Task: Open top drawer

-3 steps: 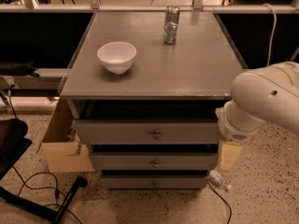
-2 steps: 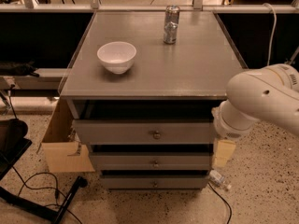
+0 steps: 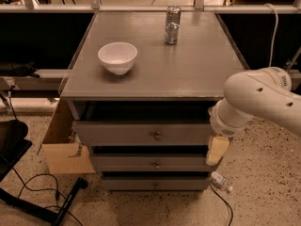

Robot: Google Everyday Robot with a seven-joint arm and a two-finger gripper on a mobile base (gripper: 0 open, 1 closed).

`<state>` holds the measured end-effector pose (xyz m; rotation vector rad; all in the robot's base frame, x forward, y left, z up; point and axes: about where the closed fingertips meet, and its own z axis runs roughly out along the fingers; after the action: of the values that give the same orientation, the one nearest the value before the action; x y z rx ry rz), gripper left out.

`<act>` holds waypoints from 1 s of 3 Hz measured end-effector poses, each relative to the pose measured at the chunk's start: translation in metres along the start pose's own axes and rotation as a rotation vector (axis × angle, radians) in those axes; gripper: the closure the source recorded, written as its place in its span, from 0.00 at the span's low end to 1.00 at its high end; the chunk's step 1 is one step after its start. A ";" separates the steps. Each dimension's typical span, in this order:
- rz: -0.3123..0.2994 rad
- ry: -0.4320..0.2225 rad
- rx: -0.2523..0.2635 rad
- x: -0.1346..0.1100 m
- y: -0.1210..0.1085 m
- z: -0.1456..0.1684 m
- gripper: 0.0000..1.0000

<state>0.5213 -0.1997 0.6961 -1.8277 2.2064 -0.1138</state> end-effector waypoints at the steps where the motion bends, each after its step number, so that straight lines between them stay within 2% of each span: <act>1: -0.001 -0.008 -0.016 -0.005 -0.008 0.016 0.00; 2: -0.019 0.003 -0.034 -0.011 -0.014 0.033 0.00; 3: -0.031 0.013 -0.070 -0.014 -0.009 0.053 0.24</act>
Offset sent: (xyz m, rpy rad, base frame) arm 0.0393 0.0203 -0.0413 -0.0153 0.0503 0.0442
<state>0.5461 -0.1820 0.6498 -1.9031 2.2181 -0.0545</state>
